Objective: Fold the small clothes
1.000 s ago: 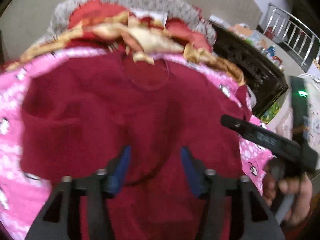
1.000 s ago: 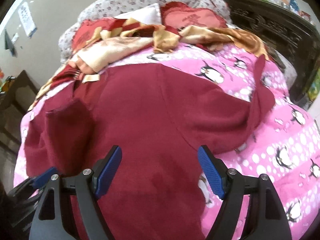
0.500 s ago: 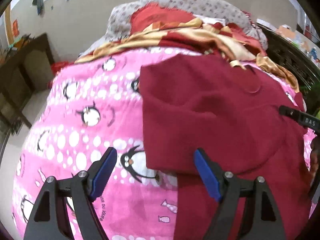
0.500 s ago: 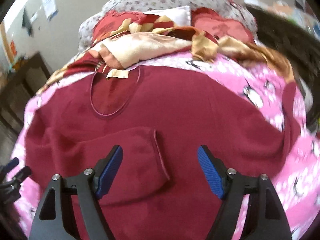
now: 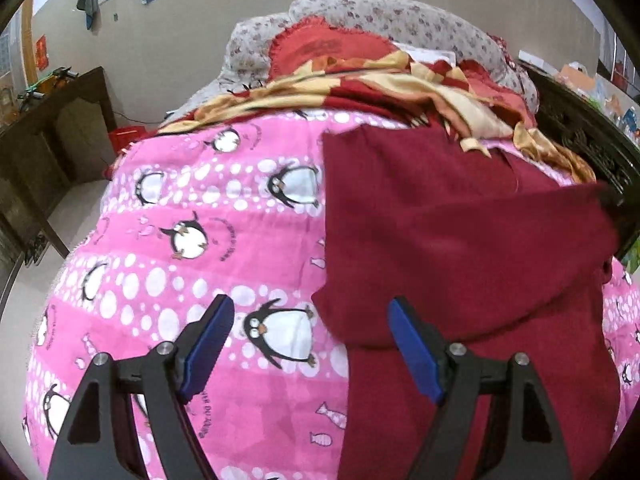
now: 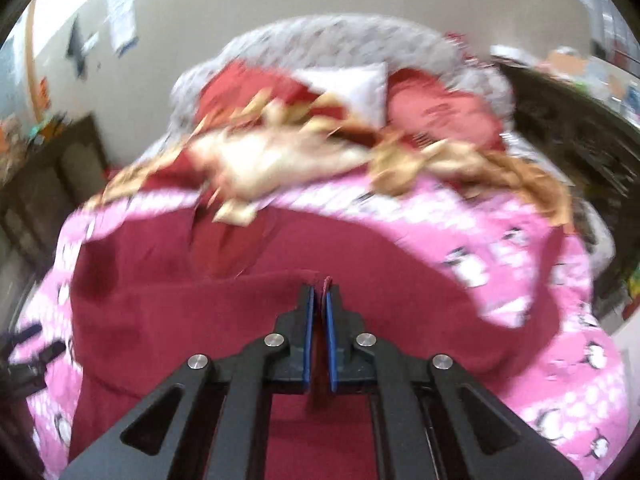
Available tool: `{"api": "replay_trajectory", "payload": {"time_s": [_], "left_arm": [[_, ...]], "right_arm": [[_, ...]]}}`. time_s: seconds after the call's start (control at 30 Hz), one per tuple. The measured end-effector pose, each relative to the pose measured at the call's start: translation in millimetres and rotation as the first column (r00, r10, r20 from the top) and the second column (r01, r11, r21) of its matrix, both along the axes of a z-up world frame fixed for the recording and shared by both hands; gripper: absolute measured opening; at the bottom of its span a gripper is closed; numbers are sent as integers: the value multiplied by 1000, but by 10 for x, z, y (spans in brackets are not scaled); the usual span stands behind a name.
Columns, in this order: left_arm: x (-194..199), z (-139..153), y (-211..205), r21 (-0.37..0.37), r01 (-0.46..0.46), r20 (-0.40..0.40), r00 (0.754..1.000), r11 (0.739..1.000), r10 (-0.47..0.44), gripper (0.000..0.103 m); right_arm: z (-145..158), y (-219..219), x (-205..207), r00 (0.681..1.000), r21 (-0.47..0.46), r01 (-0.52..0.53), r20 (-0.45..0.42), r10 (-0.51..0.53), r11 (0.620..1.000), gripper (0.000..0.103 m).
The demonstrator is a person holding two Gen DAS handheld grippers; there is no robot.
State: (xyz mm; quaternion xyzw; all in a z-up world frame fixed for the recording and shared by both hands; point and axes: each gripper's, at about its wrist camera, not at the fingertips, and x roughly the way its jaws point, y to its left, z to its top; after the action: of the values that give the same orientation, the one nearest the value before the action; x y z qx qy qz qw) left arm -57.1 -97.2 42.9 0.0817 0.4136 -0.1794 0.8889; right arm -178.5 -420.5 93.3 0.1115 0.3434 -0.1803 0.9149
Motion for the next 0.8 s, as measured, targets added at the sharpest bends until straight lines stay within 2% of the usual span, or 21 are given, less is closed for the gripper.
{"api": "replay_trajectory", "payload": {"time_s": [0.1,0.17,0.23,0.27,0.33,0.37,0.4,0.43,0.47,0.57,0.67,0.8], "left_arm": [[24,-129,-111,29,8,-31,999,1000,-7,83],[33,-210,-175,41,15,-48,999,999,-13,83],[47,-257,-198,55,11,-53,999,998,-9,83],[54,-268,-190,56,8,-54,999,998,-5,83],[88,-266,-148,40,-7,-60,998,999,10,83],[107,-257,-129,33,-15,-60,998,999,17,83],[120,-249,-117,30,-22,-58,998,999,24,83],[145,-238,-99,28,-35,-52,998,999,36,83],[172,-233,-95,28,-43,-52,998,999,44,83],[223,-268,-82,33,-57,-72,996,998,59,83],[249,-315,-81,39,-62,-86,994,997,65,83],[277,-334,-68,33,-66,-95,993,997,69,83]], "right_arm": [[-32,-219,-22,997,-10,72,-22,-72,997,24],[-224,-357,19,987,-24,117,-107,-119,993,25],[-458,-413,118,968,-50,105,-225,-114,993,25],[-486,-420,114,963,-57,106,-243,-117,993,27],[-409,-370,41,974,-46,108,-193,-115,993,36],[-355,-323,18,982,-37,93,-161,-98,995,47],[-279,-234,44,991,-26,50,-124,-53,998,53],[-248,-149,73,994,-19,11,-109,-13,1000,54],[-214,-15,169,993,-3,-71,-95,70,997,54],[-183,340,451,968,6,-240,-78,240,971,54],[-222,771,800,919,-19,-391,-69,389,920,54],[-458,1215,1221,845,-76,-522,-177,504,849,54]]}}
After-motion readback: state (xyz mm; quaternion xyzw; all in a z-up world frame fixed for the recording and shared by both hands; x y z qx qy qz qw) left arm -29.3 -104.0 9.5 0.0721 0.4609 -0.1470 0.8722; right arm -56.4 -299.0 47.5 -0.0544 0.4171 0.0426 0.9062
